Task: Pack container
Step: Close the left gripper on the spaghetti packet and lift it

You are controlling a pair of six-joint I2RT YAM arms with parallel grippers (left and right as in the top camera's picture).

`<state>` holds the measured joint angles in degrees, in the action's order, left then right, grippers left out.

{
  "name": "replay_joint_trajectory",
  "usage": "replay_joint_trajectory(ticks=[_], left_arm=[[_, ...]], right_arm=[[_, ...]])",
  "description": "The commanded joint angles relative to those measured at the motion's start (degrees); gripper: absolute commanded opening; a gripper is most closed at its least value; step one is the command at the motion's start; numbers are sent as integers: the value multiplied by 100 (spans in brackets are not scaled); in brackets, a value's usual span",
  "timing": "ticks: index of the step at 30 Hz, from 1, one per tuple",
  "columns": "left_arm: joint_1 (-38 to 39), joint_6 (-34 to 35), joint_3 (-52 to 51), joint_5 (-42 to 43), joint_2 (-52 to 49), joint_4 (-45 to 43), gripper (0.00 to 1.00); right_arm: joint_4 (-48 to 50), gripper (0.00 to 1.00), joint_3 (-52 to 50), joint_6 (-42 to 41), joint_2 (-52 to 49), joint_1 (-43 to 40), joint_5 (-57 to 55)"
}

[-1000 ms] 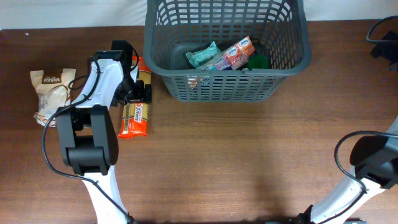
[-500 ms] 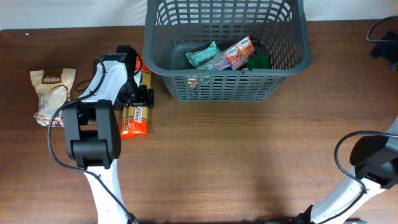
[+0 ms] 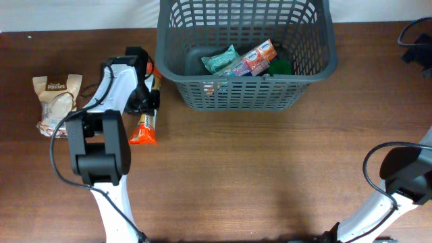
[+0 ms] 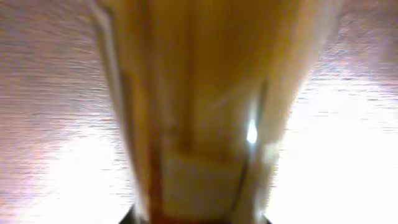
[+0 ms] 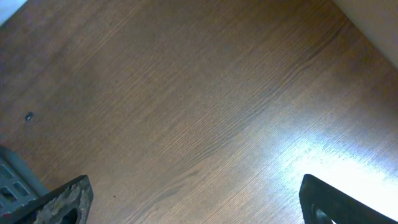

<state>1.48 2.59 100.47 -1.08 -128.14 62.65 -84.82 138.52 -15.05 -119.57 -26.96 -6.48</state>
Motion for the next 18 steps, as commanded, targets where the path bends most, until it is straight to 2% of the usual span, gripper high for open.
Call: replay_joint_trajectory(ticks=[1,8,11,14,18], left_arm=[[-15,-31,-122,22,-317,-87,2],[-273,636,151,24,-35,122,2],[-745,1080,551,24,570,297,2],[-1016,1082,1029,-238,1285,520,2],[-977,1064,1589,-527,1971,761,2]], right_arm=[[20,99,-15,-68,68,33,7],[20,99,-15,-68,68,33,7],[20,99,-15,-68,68,33,7],[20,99,-15,-68,68,33,7],[20,99,-15,-68,68,33,7]])
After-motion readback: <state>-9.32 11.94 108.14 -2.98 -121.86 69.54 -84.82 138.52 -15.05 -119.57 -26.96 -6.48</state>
